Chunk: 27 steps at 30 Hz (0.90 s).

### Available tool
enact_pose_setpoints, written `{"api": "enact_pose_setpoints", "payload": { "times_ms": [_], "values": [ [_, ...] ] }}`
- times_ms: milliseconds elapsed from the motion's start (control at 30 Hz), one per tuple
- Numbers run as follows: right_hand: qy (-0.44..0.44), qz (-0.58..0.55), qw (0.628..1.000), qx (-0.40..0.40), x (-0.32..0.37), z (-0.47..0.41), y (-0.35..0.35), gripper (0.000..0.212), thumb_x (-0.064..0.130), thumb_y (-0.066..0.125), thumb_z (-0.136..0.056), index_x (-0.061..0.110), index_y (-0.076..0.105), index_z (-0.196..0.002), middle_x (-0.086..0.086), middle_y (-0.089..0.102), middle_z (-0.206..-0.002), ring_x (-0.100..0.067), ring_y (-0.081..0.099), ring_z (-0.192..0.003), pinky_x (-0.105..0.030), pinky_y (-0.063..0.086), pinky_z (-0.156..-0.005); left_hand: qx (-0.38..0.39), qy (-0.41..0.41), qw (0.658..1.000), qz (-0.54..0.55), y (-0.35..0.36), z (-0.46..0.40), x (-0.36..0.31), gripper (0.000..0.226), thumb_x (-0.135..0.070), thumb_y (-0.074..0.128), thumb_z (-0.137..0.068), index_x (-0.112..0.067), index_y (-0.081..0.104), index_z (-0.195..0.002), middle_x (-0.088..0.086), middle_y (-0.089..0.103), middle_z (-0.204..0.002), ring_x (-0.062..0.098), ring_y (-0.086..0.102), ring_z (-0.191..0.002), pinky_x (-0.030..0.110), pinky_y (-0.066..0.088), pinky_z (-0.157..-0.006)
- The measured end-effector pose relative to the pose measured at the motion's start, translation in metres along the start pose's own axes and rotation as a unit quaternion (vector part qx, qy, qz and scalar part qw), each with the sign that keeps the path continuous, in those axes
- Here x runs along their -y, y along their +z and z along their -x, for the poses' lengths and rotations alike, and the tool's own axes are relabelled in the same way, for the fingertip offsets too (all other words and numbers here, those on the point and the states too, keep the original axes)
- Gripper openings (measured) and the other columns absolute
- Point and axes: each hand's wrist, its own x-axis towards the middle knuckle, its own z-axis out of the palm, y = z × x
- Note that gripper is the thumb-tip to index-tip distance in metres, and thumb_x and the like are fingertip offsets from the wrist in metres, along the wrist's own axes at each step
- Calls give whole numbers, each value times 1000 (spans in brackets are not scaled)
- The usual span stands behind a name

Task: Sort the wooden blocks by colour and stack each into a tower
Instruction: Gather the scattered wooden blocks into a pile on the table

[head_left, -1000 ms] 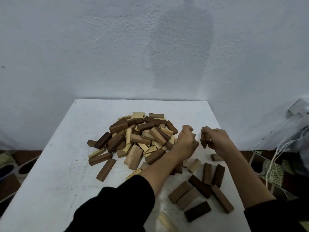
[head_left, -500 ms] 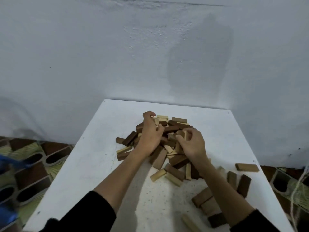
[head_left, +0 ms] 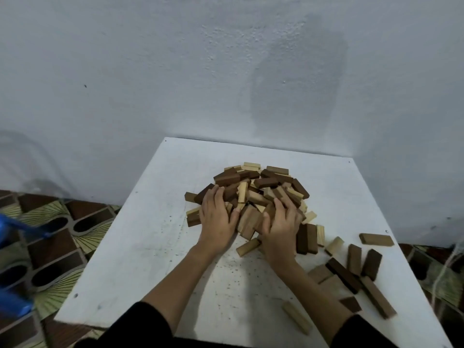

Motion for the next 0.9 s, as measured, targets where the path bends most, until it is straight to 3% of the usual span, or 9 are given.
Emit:
{"api": "enact_pose_setpoints", "payload": {
  "times_ms": [100,200,333,467,533,667,800,900],
  "values": [
    [6,-21,1000,-7,-2,-8,-12,35,18,48,-86,2,60,-114,-16,51,-120,-30,40,-112,-33,28,-96,-13,7,1000,-23,-1,-3,-3,58,-35,48,-96,-8,29,-144,9,21,-155,24,10,-144,44,7,-115],
    [-28,-7,1000,-3,-22,-25,-35,29,13,47,-84,3,62,-107,-14,54,-112,-31,45,-104,-22,25,-86,-28,41,999,-12,-1,-1,-16,61,-44,39,-91,-7,36,-140,12,25,-152,30,15,-143,49,12,-114],
    [-6,41,997,62,-74,-45,-84,26,-8,52,-83,3,63,-104,-14,56,-115,-31,44,-109,-15,21,-80,-31,123,992,7,7,8,-42,46,-28,49,-92,-7,45,-133,13,37,-142,26,27,-133,44,25,-109],
    [58,111,982,143,-132,-63,-137,39,-17,52,-74,5,66,-103,-13,60,-117,-32,49,-114,-27,34,-91,62,199,978,-2,23,22,-70,40,-18,46,-89,-10,50,-128,7,43,-129,19,36,-116,33,32,-100],
    [76,141,970,183,-153,-67,-154,35,-13,60,-73,8,69,-99,-10,62,-115,-29,54,-109,-36,44,-90,118,245,962,-1,34,27,-79,35,-8,46,-87,-6,55,-120,10,49,-120,20,39,-109,31,34,-92],
    [61,211,940,260,-178,-67,-165,41,-11,58,-73,13,70,-104,-7,64,-112,-28,57,-104,-43,48,-87,210,279,937,-25,53,30,-91,36,8,45,-81,1,55,-114,17,49,-115,27,40,-103,41,40,-85],
    [29,211,946,243,-188,-66,-160,20,5,63,-82,18,71,-94,-3,61,-97,-29,56,-95,-43,49,-80,273,273,920,-61,58,27,-103,36,10,44,-82,0,51,-116,15,44,-119,27,37,-109,39,37,-90],
    [6,196,958,211,-184,-66,-169,17,1,61,-84,13,68,-93,1,53,-92,-26,51,-93,-42,46,-78,290,255,918,-92,62,25,-109,32,7,42,-86,-1,50,-116,15,42,-118,28,37,-109,39,36,-89]
  ]
}}
